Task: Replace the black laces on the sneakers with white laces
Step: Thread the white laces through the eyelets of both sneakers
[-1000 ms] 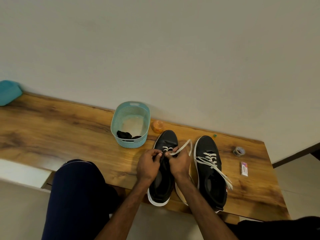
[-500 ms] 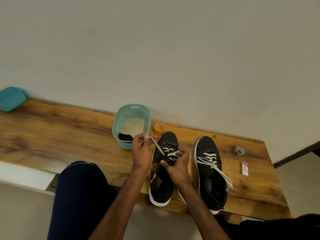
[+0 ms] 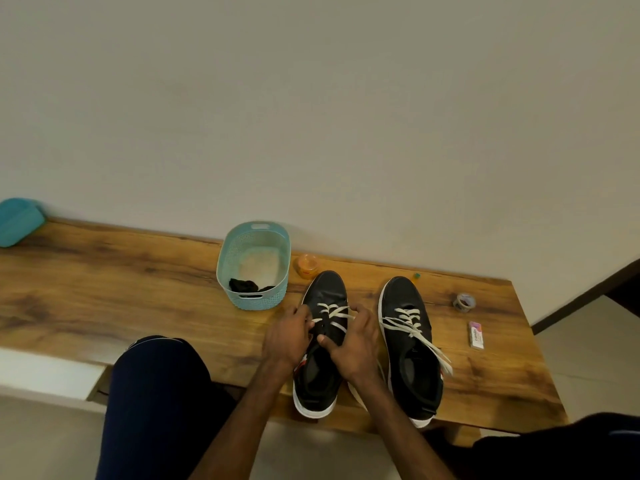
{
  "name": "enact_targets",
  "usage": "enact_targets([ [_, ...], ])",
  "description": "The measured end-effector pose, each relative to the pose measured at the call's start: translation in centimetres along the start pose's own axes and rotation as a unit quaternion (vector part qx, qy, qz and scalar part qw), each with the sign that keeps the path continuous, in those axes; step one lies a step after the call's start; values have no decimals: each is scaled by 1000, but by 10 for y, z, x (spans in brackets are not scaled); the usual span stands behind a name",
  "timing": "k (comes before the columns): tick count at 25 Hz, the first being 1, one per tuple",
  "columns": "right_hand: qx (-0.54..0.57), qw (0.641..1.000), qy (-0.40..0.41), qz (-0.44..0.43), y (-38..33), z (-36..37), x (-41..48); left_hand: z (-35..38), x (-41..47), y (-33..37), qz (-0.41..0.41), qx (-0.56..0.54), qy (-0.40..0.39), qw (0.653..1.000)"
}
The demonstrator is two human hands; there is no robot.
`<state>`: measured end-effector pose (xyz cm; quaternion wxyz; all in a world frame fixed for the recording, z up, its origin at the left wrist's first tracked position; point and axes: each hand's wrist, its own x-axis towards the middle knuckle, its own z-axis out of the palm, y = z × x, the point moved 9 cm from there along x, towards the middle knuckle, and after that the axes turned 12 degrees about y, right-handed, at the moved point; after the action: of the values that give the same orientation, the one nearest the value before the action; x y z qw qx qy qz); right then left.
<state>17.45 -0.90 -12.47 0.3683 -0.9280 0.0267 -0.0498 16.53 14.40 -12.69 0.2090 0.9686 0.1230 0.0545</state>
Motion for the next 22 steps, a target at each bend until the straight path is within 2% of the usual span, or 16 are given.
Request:
enact_targets([
  [2, -5, 1000, -13, 15, 5, 0, 2, -20, 1, -6, -58, -142, 67, 986],
  [3, -6, 1000, -17, 19, 6, 0, 2, -40, 3, -12, -103, -263, 115, 952],
  [4, -8, 1000, -18, 22, 6, 0, 1, -63, 4, -18, -137, -384, 154, 900],
  [6, -23, 999, -12, 26, 6, 1, -2, -108, 7, -22, -136, -555, 196, 797],
  [7, -32, 999, -10, 26, 5, 2, -3, -123, 7, -24, -123, -609, 198, 758],
  [8, -37, 999, -12, 28, 5, 4, -4, -128, 6, -27, -122, -637, 194, 736],
  [9, -32, 999, -18, 34, 5, 5, -4, -128, 2, -30, -132, -639, 188, 734],
  [10, -16, 999, -27, 44, 6, 6, -5, -122, -1, -36, -148, -613, 189, 753],
  [11, 12, 998, -33, 53, 8, 6, -7, -117, -3, -40, -156, -554, 191, 795],
  [13, 76, 995, -17, 69, 15, -3, -10, -99, -1, -48, -136, -315, 153, 927],
  [14, 107, 991, 9, 79, 22, -13, -11, -88, -1, -51, -118, -164, 112, 973],
  [15, 127, 988, 32, 84, 29, -22, -11, -78, -2, -57, -110, -52, 75, 990],
  [16, 120, 989, 40, 77, 35, -28, -11, -71, -3, -63, -110, 7, 49, 993],
  [17, 87, 994, 26, 57, 38, -30, -10, -66, -4, -66, -114, 31, 32, 992],
  [19, -55, 998, -41, 2, 39, -25, -7, -59, -4, -67, -109, 55, 25, 992],
  [22, -244, 963, -98, -64, 36, -15, -1, -55, -7, -60, -98, 70, 19, 993],
])
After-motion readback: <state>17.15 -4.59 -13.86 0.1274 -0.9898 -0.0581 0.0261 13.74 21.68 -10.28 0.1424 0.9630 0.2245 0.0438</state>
